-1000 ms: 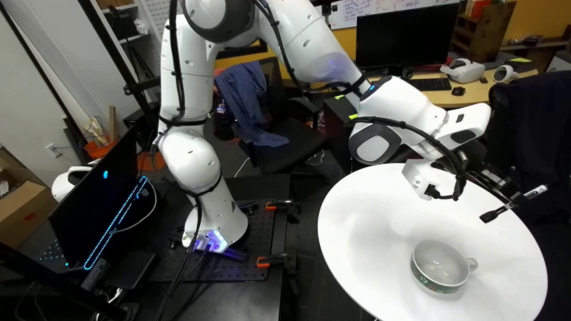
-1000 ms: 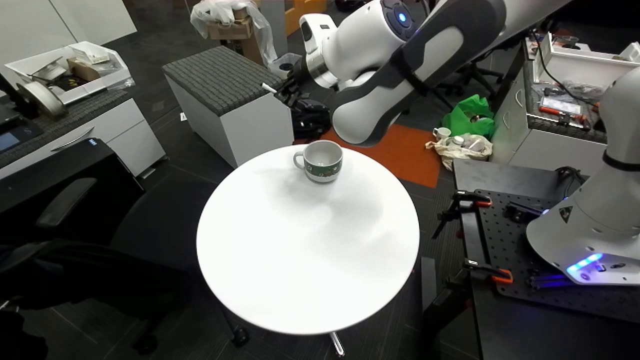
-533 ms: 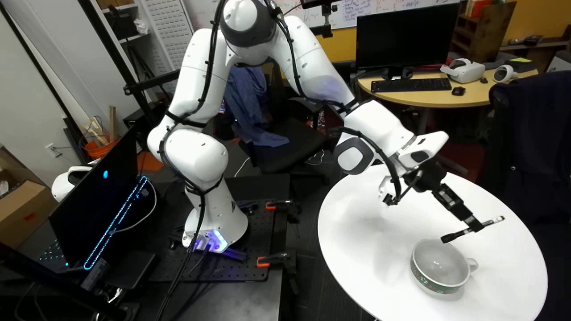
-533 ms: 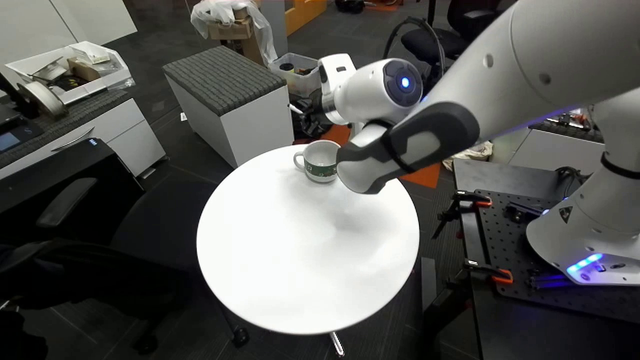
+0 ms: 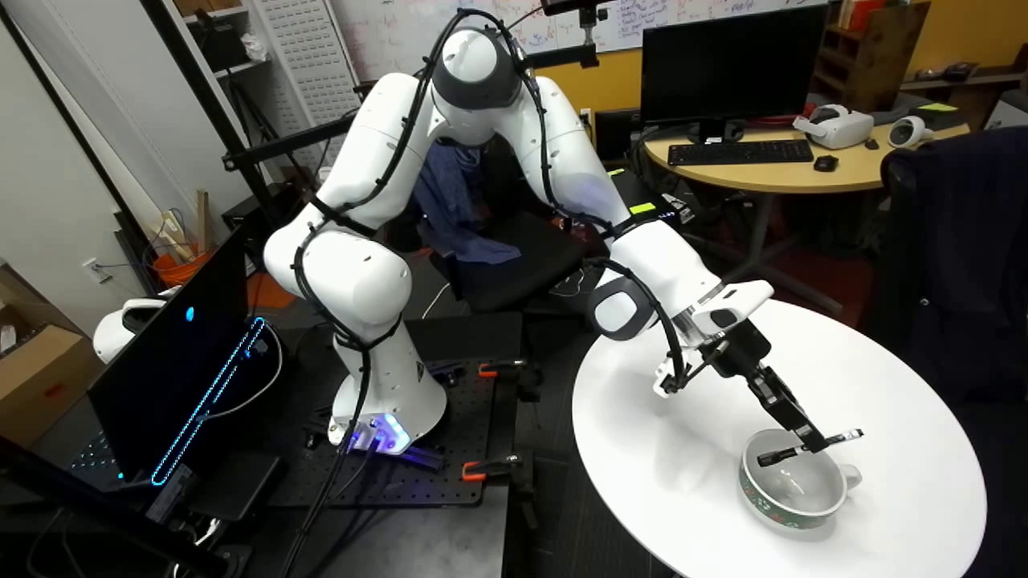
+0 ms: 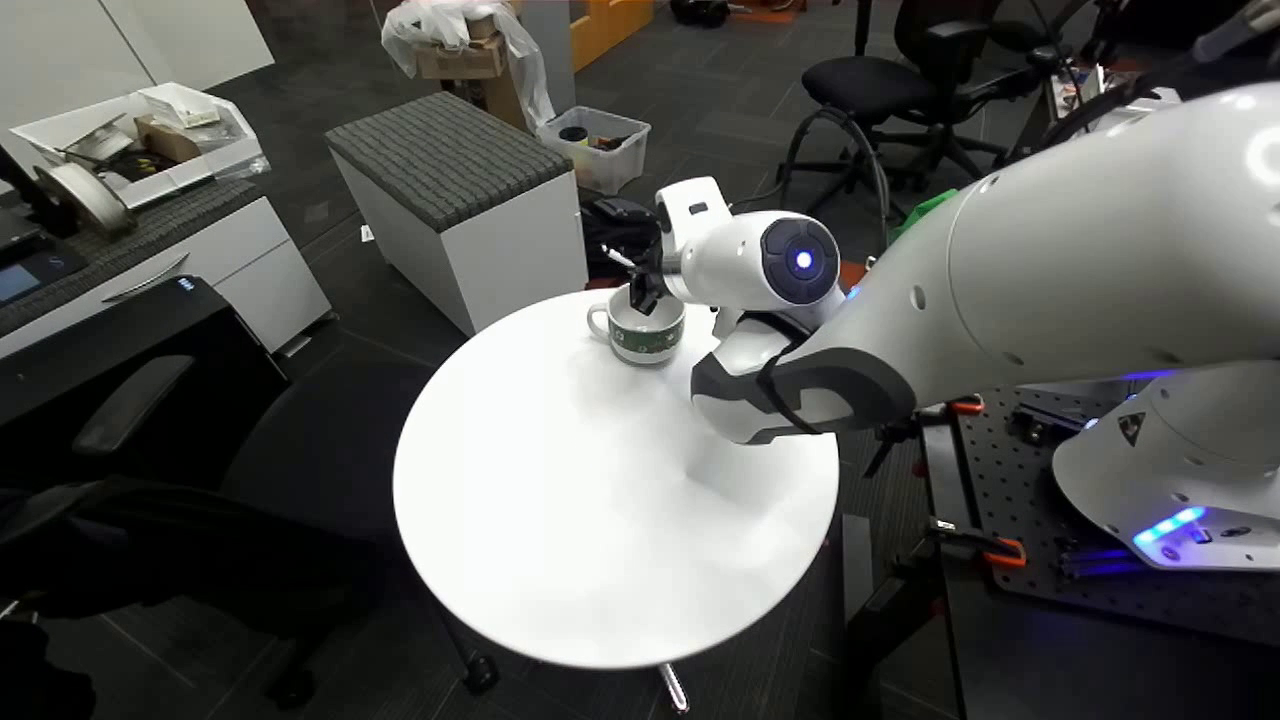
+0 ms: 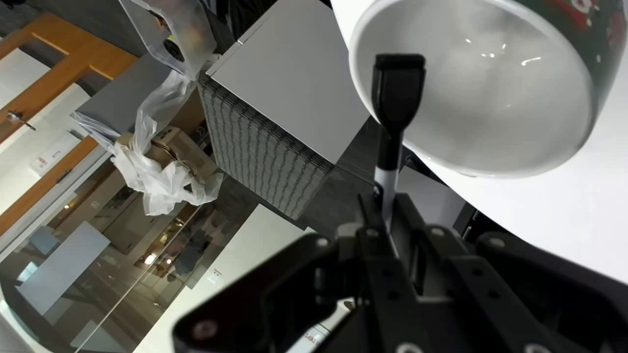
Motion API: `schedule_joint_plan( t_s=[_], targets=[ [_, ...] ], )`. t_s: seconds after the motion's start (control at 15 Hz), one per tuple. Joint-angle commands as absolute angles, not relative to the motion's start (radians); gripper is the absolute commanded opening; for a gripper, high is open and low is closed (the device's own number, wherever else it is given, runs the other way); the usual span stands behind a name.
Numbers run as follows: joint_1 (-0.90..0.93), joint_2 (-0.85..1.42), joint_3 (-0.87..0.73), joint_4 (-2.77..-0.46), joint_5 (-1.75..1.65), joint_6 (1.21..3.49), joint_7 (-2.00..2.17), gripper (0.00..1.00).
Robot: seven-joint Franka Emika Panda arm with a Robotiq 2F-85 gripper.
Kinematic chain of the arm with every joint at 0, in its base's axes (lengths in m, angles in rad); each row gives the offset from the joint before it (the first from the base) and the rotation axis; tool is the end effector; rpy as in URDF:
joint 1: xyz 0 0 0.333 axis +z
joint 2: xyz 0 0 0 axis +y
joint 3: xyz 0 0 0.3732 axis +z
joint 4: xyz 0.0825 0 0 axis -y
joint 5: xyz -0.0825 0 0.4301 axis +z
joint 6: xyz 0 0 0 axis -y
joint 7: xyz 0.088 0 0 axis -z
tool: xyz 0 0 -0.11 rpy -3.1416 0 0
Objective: Pick up small brush from the table and put it on the mug cup.
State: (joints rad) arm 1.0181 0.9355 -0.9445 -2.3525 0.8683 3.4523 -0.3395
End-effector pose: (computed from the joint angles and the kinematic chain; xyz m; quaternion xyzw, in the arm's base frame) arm 0.5597 -0.0484 0.2056 0.8787 -0.0385 0.3248 0.3477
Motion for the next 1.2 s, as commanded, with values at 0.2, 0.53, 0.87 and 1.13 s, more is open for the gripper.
schedule_joint_plan(
  t_s=[0.2,0.53,0.87,1.13],
  targets=[
    [1.072,1.064,-0.986,-2.287,0.899,3.454,-0.239,0.03],
    [1.080,1.111,-0.983,-2.287,0.932,3.454,-0.231,0.03],
    [1.086,1.146,-0.982,-2.279,0.956,3.454,-0.230,0.51],
    [1.091,1.153,-0.983,-2.279,0.962,3.453,-0.235,0.82]
  ],
)
